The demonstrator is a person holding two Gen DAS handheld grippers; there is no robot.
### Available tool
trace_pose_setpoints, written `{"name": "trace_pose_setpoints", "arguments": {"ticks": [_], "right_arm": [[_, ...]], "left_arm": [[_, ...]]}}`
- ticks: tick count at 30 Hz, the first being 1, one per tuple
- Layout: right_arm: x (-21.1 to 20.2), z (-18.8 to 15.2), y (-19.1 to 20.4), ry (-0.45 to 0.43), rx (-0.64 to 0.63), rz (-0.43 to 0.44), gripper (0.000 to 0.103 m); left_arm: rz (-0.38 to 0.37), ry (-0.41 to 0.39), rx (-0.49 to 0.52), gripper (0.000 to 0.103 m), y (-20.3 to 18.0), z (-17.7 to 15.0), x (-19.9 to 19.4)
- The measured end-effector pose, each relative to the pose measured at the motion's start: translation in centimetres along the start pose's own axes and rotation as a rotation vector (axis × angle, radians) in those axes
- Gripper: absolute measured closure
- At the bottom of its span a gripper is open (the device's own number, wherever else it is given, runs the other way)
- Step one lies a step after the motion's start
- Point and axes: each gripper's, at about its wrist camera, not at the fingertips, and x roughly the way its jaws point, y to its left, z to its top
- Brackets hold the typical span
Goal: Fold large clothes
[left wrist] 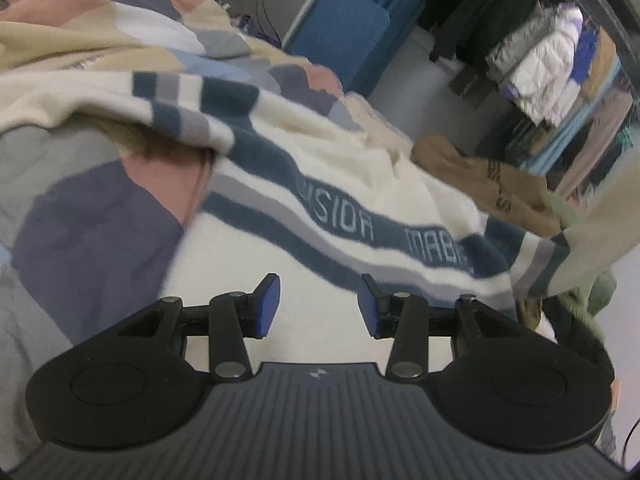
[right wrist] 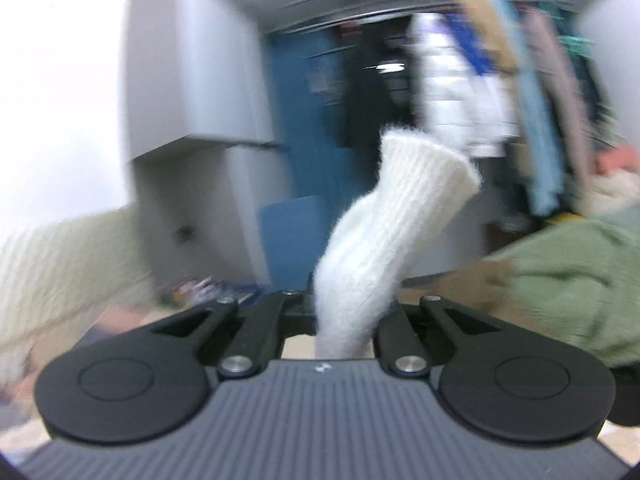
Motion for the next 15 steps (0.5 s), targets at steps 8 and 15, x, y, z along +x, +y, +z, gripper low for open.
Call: {"name": "trace_pose_setpoints", "arguments": {"ticks": [8, 15], "right_arm": [[0.7, -8.9, 16.9, 0.177, -0.314, 0.274, 0.093], [1.3, -21.4, 23.9, 0.441, -0.448, 0.377, 0.093]], "left_arm": [[-0.03, -0.107, -0.132, 0.054, 3.8, 2.2, -3.4], [-0.011, -0.122, -0.217, 0.054, 6.9, 2.6, -4.1]]}}
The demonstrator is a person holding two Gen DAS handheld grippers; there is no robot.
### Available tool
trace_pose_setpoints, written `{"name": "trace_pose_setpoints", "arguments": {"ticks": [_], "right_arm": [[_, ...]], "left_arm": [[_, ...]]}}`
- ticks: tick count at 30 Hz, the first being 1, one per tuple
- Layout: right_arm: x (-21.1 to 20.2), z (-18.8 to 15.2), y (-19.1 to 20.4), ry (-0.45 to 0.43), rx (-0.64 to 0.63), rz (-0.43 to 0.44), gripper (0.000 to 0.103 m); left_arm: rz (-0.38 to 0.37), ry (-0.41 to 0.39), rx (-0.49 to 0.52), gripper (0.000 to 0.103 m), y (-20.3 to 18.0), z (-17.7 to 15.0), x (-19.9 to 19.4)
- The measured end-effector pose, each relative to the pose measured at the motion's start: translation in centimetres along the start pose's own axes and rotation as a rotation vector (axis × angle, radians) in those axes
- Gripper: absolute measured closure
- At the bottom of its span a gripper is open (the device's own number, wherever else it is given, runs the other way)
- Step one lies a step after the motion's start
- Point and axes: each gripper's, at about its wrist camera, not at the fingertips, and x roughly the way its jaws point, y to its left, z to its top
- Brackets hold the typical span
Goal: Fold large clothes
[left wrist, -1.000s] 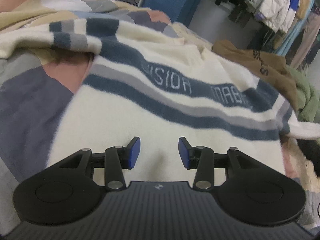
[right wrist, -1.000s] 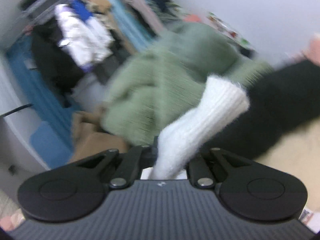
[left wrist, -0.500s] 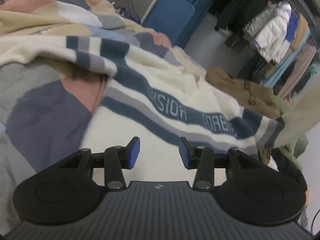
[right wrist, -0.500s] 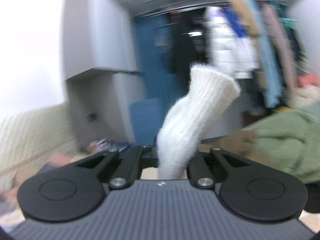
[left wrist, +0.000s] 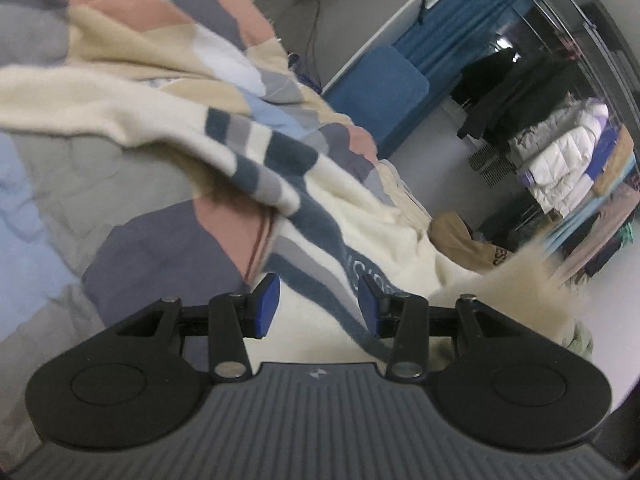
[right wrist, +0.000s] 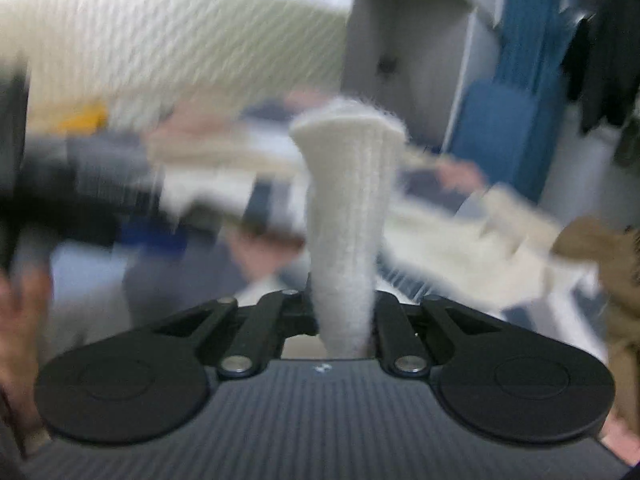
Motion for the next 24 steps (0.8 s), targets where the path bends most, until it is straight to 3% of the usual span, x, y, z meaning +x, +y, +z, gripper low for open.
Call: {"name": "trace_pose_setpoints", "arguments": {"ticks": [4, 7, 9, 11, 12, 17, 20, 24], "right_arm": [[2.5, -4.2, 2.9, 0.116, -0.097, 0.038, 0.09], [3.1, -5.2, 3.2, 0.157, -0.089, 0.071, 0.086], [2.7, -5.2, 3.1, 0.164, -0.064, 0.103, 0.074], [1.9, -4.9, 1.9, 0.179, -0.022, 0.146, 0.037], [1.3, -5.0, 1.7, 0.184, 0.003, 0.172, 0.032], [-2.5, -5.2, -0.7, 0.181, 0.065, 0.292, 0.032], [-4.4, -5.5, -3.6, 0.153, 0.13, 0.294, 0.032], [-5.6, -5.8, -9.0, 0.109, 0.33, 0.246, 0.032]], "left_arm": [[-0.008, -0.013, 0.019, 0.054, 0.1, 0.2, -0.5], [-0.026, -0.026, 0.04, 0.052, -0.5, -0.2, -0.7], [-0.03, -0.022, 0.051, 0.052, -0.8, -0.4, -0.7], [-0.039, -0.025, 0.062, 0.051, -1.1, -0.6, -0.7], [-0.04, -0.025, 0.069, 0.051, -1.3, -0.7, -0.7], [-0.048, -0.007, 0.096, 0.049, -2.2, -1.3, -0.5], [-0.065, 0.005, 0.132, 0.049, -3.1, -2.0, -0.5], [-0.098, 0.045, 0.194, 0.049, -4.9, -3.5, 0.2]]}}
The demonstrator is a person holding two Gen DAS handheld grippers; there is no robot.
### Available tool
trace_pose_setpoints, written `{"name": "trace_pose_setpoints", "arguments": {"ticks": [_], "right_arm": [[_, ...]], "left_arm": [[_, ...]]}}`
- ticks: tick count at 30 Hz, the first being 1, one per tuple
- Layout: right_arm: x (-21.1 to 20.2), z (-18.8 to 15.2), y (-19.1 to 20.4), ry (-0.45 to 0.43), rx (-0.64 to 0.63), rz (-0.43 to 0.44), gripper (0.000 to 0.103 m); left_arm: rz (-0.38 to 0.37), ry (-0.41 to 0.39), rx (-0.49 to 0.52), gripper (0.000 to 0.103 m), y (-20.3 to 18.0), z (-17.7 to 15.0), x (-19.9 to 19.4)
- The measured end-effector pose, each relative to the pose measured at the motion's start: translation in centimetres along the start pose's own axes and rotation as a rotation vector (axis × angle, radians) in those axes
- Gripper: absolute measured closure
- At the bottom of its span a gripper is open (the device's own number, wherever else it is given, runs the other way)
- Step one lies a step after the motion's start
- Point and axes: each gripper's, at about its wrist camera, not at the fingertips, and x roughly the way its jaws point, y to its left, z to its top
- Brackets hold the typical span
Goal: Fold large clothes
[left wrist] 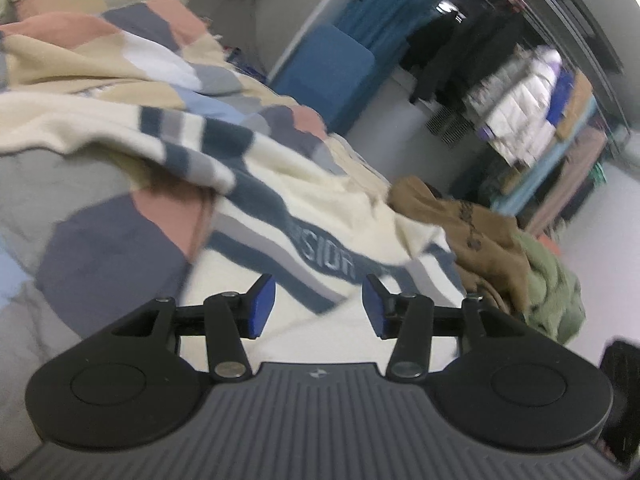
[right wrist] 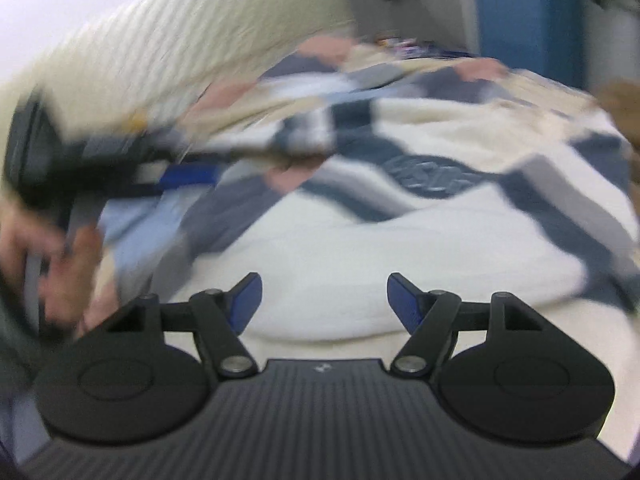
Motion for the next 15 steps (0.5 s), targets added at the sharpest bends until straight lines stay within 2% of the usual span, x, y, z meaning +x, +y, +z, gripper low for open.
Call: {"name": "trace_pose_setpoints", "arguments": {"ticks": [3, 7, 10, 12, 15], "right_arm": [[-0.9, 0.9, -4.4, -0.081, 0.14, -0.064, 0.032], [-0.1, 2.2, -8.9, -0.149, 0.147, -0.266, 0.032], [1.5, 2.7, -12.3, -0.167, 0.16, -0.411, 0.032], [2.7, 3.0, -14.4, -0.169, 0.205, -0.458, 0.032], [4.3, 3.2, -16.5, -0.17, 0.235, -0.484, 0.032]], "left_arm": [[0.006, 0.039, 0.042, 0.049, -1.1, -1.0, 1.4], [0.026, 0.121, 0.073, 0.049, -1.7, -2.4, 4.0], [0.046, 0.159, 0.099, 0.049, -1.9, -3.4, 5.8], [0.038, 0.168, 0.088, 0.049, -1.7, -3.5, 6.6], [0.039, 0.166, 0.104, 0.049, -1.7, -3.6, 7.6]]}}
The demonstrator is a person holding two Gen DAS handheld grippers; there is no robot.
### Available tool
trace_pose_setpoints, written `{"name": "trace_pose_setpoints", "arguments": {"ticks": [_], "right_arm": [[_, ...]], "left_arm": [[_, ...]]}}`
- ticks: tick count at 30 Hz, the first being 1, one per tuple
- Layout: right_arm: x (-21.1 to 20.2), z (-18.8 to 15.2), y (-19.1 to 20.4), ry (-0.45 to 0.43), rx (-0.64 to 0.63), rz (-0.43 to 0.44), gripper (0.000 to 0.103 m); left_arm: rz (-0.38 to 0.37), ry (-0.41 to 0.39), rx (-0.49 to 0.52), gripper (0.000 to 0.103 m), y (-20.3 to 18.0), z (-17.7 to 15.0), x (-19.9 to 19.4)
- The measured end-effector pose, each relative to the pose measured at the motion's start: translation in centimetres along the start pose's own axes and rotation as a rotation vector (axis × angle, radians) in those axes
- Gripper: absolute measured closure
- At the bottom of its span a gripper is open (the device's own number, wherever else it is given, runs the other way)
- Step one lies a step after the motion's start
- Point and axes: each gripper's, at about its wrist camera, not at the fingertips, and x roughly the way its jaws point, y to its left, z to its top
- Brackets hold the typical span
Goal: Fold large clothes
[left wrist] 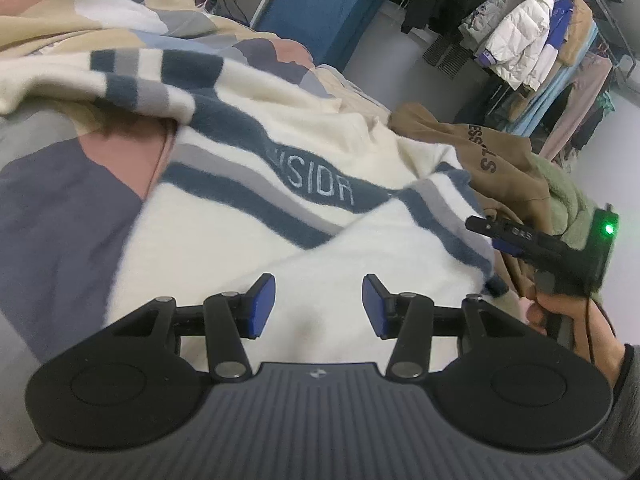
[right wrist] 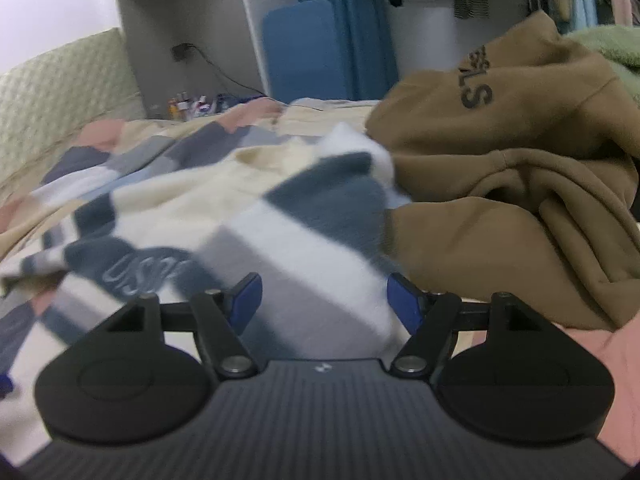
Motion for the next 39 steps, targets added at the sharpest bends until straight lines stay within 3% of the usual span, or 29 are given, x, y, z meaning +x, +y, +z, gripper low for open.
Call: {"name": "trace_pose_setpoints", "arguments": {"ticks": [6, 11, 13, 17, 20, 23, 27, 30, 32, 33, 39], "right_arm": [[3.5, -0.6, 0.0, 0.07, -0.098, -0.013, 0.031], [3.1, 0.1, -0.4, 0.065, -0.113, 0.07, 0.077], [2.2, 1.1, -1.0, 0.031, -0.063, 0.058, 0.079], [0.8, 3.2, -3.6, -0.071, -0.029, -0.07, 0.08], [1.7, 2.9, -7.4, -0.047, 0.066, -0.128, 0.08], [3.0, 1.5, -9.6, -0.021, 0.152, -0.09, 0.078], [2.8, 1.8, -8.7, -0.008, 0.154, -0.118, 0.074], [1.6, 2.1, -7.7, 0.003, 0.141, -0.14, 0.065], [0.5, 2.2, -7.0, -0.001, 0.121, -0.143, 0.034], [-0.3, 2.2, -6.4, 0.0, 0.113, -0.14, 0.029], [-6.3, 1.5, -1.7, -0.057, 0.0, -0.037, 0.031]], "left_arm": [[0.015, 0.021, 0.021, 0.049, -0.2, -0.1, 1.6], [0.0, 0.006, 0.028, 0.049, -0.6, 0.0, 1.7], [-0.013, -0.003, 0.028, 0.049, -0.7, 0.1, 1.6], [-0.034, -0.013, 0.05, 0.049, -1.0, 0.0, 1.6], [-0.035, 0.007, 0.062, 0.049, -1.0, -0.2, 2.2], [-0.029, 0.035, 0.061, 0.049, -0.8, -0.3, 3.1], [0.009, 0.075, 0.092, 0.049, -0.9, -0.6, 4.3], [0.026, 0.09, 0.109, 0.049, -1.0, -1.0, 4.7], [0.03, 0.092, 0.111, 0.049, -1.0, -0.9, 4.7], [0.031, 0.092, 0.109, 0.049, -1.0, -1.0, 4.7], [0.034, 0.086, 0.098, 0.049, -1.0, -0.9, 4.1]]}}
